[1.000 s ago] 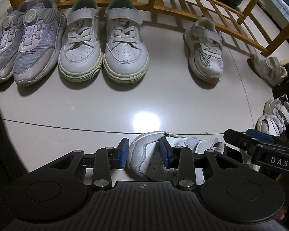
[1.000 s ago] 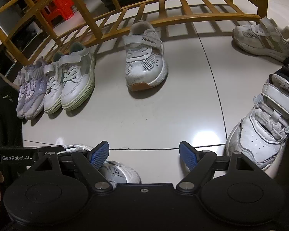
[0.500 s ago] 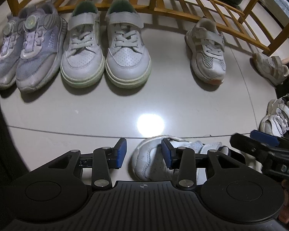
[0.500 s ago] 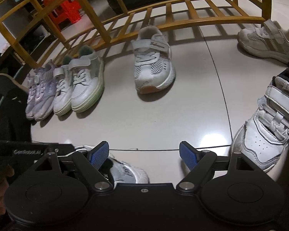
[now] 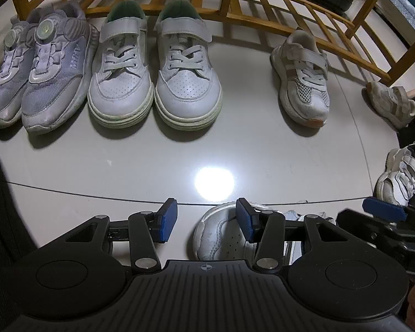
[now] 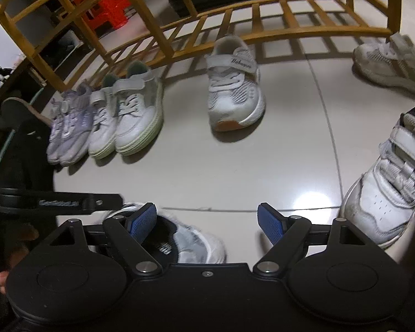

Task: Organize scattered shoes
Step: 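Close the right gripper on the sneaker heel while the left gripper holds it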

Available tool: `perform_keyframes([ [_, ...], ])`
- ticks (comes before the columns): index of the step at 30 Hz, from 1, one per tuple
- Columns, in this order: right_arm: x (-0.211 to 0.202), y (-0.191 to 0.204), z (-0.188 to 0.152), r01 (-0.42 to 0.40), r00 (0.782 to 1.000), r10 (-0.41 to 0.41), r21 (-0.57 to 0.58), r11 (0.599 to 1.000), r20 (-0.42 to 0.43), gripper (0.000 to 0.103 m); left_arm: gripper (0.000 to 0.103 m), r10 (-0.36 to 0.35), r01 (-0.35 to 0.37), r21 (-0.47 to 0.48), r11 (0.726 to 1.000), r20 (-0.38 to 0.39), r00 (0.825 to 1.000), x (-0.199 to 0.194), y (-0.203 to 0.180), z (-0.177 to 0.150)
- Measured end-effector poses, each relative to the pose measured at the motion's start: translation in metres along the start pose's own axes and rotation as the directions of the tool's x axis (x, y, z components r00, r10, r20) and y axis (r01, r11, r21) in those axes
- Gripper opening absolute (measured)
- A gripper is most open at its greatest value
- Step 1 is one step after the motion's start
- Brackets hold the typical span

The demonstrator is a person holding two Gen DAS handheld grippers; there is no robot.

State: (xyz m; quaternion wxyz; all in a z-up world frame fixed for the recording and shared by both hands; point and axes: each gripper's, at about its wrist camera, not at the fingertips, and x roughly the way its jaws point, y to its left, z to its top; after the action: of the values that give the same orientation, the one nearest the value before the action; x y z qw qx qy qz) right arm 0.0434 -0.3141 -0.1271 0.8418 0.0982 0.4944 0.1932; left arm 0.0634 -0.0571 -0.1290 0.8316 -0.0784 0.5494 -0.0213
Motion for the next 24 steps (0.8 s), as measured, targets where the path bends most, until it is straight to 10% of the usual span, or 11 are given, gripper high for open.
perform_keyframes([
  [24,0.004,0.049,-0.018,-0.017,0.989,-0.019,-0.241,0.970,-0.147,0.073,0.052,-0.077,0.077,-0.021,0.997,-0.014,0.997,-0.008,0.006,-0.013],
])
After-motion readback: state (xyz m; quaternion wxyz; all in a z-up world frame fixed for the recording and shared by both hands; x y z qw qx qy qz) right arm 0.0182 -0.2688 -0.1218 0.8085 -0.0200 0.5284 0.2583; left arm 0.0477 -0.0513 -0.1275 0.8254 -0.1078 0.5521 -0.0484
